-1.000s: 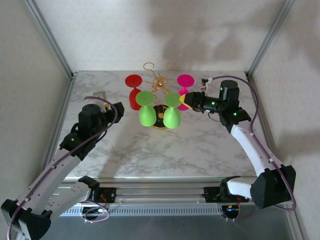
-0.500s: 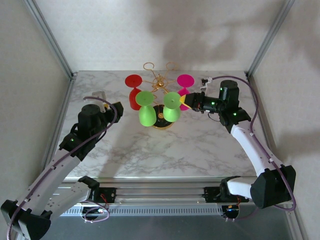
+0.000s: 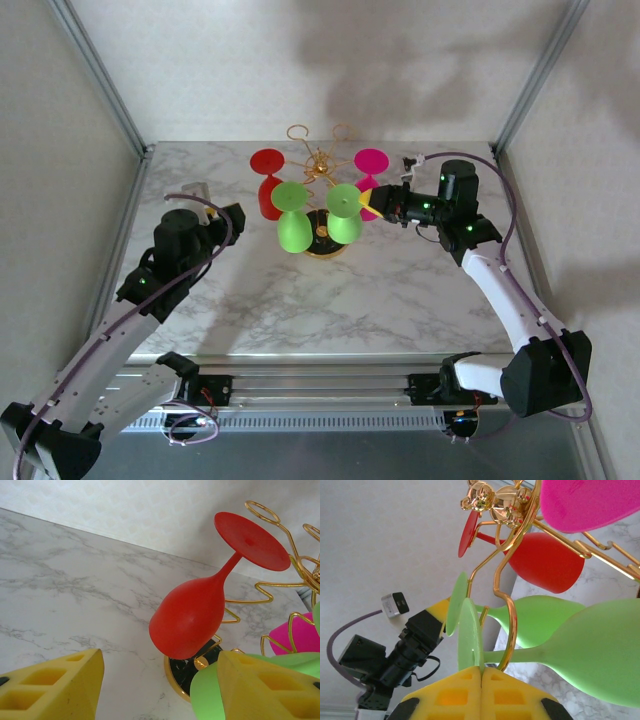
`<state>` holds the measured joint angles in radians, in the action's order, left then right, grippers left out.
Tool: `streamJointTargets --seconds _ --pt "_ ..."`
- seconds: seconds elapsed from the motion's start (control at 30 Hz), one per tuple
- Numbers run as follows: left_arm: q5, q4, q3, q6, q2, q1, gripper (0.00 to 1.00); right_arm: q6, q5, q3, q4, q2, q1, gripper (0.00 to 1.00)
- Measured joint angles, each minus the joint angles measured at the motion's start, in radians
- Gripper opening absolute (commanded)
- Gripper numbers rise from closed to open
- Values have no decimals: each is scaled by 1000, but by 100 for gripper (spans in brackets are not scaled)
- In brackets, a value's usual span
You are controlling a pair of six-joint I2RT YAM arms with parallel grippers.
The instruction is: Take the wine glass off the wine glass rack
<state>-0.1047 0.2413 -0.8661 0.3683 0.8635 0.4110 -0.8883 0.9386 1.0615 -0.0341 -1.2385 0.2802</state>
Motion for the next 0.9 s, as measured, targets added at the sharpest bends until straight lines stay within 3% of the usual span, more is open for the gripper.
streamJointTargets --seconds 0.9 --pt "8 12 -61 -6 18 1 61 -92 58 92 12 -61 0 0"
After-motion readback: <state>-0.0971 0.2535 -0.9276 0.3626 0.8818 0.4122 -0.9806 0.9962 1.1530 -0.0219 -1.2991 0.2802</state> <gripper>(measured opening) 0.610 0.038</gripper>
